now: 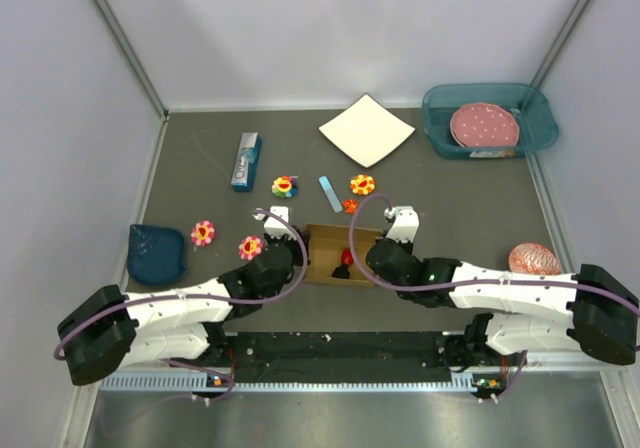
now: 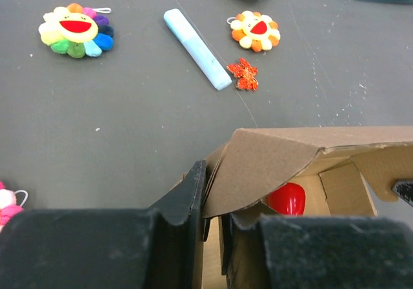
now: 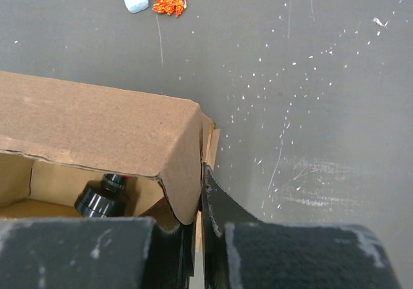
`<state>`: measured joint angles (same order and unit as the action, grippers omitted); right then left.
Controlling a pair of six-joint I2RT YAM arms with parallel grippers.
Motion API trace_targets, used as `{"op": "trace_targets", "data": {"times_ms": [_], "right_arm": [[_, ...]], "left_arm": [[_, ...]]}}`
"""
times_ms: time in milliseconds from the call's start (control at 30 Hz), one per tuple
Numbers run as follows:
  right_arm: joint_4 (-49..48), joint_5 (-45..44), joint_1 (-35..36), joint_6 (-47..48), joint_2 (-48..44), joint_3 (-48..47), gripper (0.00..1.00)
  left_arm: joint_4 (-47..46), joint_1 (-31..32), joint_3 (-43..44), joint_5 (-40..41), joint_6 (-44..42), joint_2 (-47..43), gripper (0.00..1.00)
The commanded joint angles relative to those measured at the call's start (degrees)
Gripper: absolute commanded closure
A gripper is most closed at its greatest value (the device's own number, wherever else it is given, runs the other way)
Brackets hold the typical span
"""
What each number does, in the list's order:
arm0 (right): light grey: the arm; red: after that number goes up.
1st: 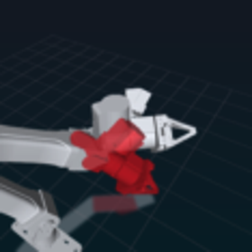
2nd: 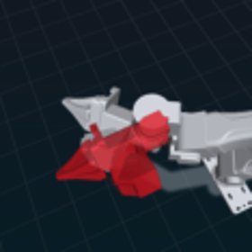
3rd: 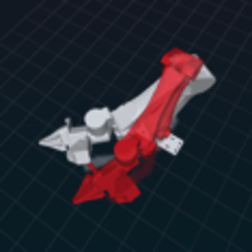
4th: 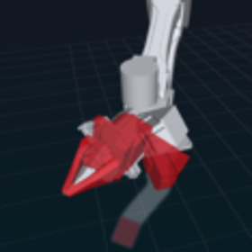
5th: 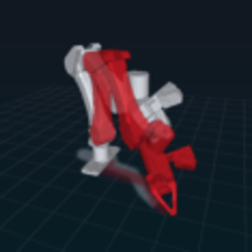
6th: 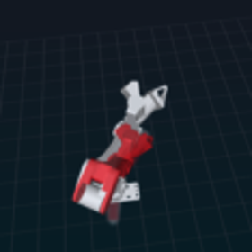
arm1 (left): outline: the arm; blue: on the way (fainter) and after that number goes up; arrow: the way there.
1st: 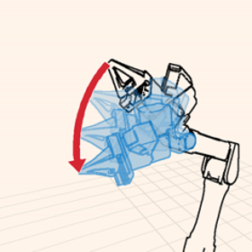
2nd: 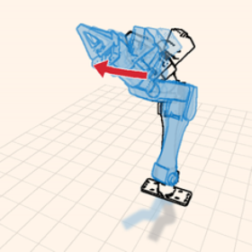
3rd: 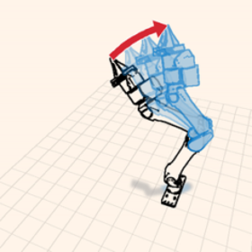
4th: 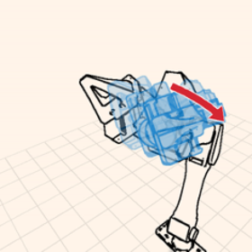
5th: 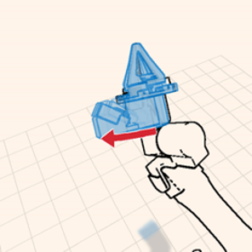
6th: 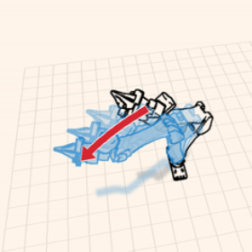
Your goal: Fold the paper box
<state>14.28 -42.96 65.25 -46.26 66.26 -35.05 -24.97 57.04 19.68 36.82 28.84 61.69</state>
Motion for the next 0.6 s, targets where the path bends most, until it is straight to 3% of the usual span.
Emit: {"op": "trace_targets", "data": {"times_ms": [0, 567], "right_arm": [[0.13, -2.22, 0.66, -1.02, -0.17, -2.22, 1.0], [0.31, -2.48, 2.51, -2.43, 1.5, -0.46, 1.0]], "left_arm": [[-0.26, -0.43, -0.08, -3.85, 3.93, -1.93, 0.88], [-3.77, 0.18, -3.51, -7.2, 8.43, 0.54, 0.95]]}}
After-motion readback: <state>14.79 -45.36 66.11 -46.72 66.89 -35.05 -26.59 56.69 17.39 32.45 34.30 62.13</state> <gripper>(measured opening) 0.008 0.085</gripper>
